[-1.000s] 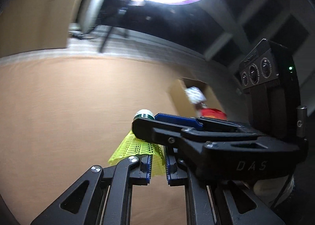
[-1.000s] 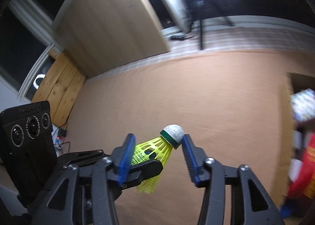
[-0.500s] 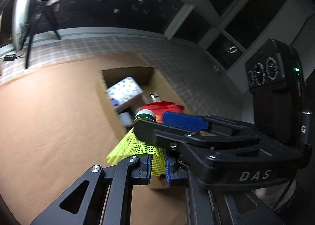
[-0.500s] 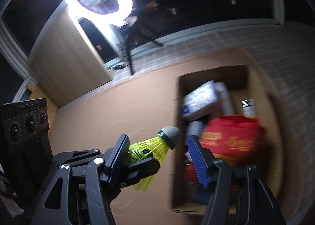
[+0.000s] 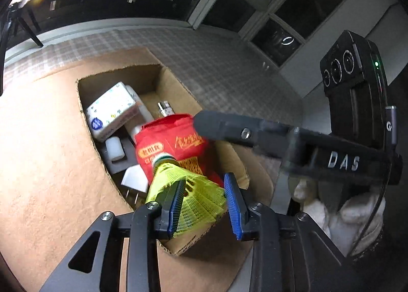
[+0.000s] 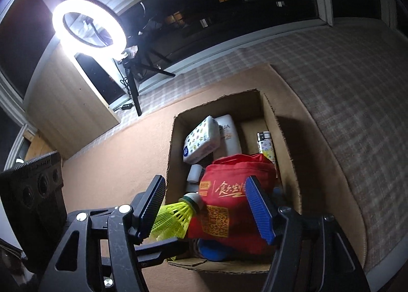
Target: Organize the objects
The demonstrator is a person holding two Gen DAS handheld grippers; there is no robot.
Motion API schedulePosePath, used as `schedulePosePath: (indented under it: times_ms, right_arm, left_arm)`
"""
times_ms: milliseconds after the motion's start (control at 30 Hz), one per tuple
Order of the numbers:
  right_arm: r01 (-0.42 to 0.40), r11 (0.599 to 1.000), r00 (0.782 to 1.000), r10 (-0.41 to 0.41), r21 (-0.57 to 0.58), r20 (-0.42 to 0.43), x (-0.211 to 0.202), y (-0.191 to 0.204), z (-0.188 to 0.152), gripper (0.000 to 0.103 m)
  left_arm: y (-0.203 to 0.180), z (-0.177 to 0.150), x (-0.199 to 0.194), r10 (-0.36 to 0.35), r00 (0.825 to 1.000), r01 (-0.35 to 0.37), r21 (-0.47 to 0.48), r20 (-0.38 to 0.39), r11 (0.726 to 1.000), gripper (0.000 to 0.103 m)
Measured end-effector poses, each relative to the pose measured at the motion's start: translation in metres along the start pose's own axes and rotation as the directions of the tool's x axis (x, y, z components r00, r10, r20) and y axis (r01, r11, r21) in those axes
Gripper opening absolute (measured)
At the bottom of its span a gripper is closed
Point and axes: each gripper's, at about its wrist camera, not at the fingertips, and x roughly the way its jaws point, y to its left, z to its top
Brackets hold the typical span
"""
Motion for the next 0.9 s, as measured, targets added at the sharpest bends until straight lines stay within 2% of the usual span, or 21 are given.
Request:
schedulePosePath:
  times_ms: [167,300,433,633,800,900]
  right_arm:
    - [-0.006,1.000,1.000,0.006,0.026,0.005,-0.002,-0.006,-0.003,0.062]
    - [-0.001,0.999,1.000,0.001,0.034,0.013,-0.004,-0.008,-0.005,0.062]
    - [0.011,0.999,1.000,-0.011,0.030,0.017,-0.007,-0.006,-0.009,0.062]
    - [0.013,0.999,1.000,-0.014,0.031,0.021,-0.011,0.000,-0.015,0.062]
    - [0.017,1.000,0.999,-0.018,0.012,0.031,-0.016,0.011,-0.019,0.062]
    - [0.034,0.999,0.999,-0.033,-0.024,0.039,-0.019,0.023,-0.024,0.062]
  left_arm:
    - [-0.006,-0.014,0.006,-0.007,0.999,0.009,0.029,-0.045,1.000,0.035]
    - [-0.006,-0.022,0.013,-0.010,0.997,0.011,0.018,-0.076,1.000,0.035]
    - [-0.012,-0.029,0.011,-0.011,0.996,0.014,0.037,-0.087,0.999,0.036]
    - [-0.014,-0.043,-0.009,0.008,0.997,-0.004,0.048,-0.082,0.999,0.039]
    - [-0.002,-0.053,-0.030,0.031,0.997,-0.030,0.020,-0.066,0.999,0.039]
    - [0.007,-0.061,-0.048,0.081,0.996,-0.080,0.008,-0.046,0.997,0.039]
